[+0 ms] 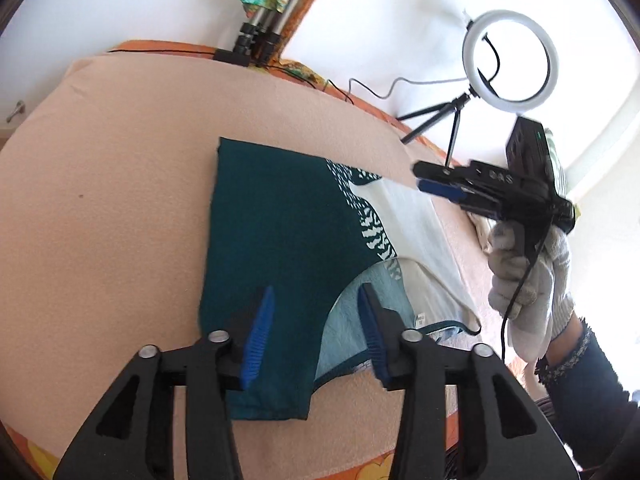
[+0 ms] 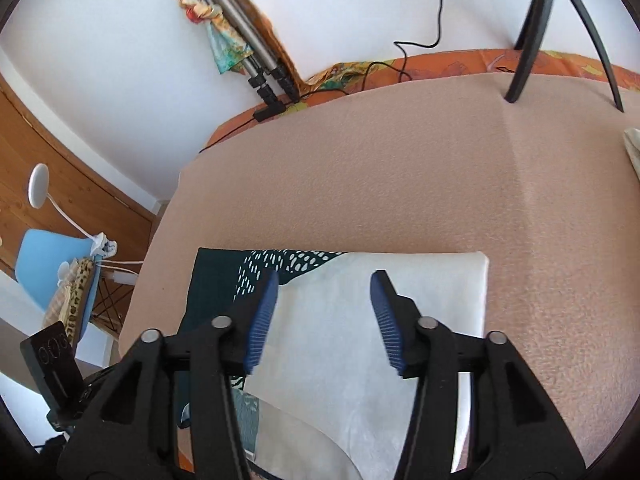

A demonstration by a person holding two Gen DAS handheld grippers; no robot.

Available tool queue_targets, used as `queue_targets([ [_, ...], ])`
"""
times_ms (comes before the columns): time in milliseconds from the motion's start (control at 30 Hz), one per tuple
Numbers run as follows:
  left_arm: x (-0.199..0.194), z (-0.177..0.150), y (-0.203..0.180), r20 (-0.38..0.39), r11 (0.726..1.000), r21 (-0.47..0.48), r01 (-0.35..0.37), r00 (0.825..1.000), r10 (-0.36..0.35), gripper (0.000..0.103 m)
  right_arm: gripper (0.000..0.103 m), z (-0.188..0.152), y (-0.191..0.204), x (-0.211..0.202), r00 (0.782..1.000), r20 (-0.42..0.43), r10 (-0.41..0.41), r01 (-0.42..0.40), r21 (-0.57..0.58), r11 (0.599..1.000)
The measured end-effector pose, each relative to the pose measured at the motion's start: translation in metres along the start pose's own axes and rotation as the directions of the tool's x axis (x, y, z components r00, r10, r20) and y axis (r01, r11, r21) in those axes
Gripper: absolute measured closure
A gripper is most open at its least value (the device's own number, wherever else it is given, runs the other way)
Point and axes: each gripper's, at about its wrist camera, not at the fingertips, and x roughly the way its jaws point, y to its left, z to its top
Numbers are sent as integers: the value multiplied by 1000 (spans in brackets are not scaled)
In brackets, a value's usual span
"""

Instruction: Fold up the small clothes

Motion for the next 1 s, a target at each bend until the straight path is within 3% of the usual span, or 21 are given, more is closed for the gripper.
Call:
queue_targets([
  [200,-25,-13,47,36,978,-205,39,999,-32,47,42,-6,-70,-26,999,11,33,-34,135,990],
  [300,-20,-20,69,12,937,-339,85,996,-86,47,42,-7,-101,-22,996,15,88,-89,233,968],
  [400,-10,-28,75,-10,905,-411,111,992,-126,47,42,-7,-115,-10,993,4,120,-116,270,956],
  [667,8,-26,64,-29,881,-423,213,968,-248,47,42,-1,-109,17,978,-4,210,-203,240,949],
  [767,13,-21,59,-33,891,-396,221,967,-254,47,42,1,-107,22,973,3,232,-226,232,946],
  [900,18,-21,60,-23,879,-409,246,960,-279,47,42,0,-102,27,966,16,257,-254,213,943],
  [1000,21,-19,52,-27,895,-374,241,962,-270,48,43,-1,-96,31,964,19,264,-263,192,946],
])
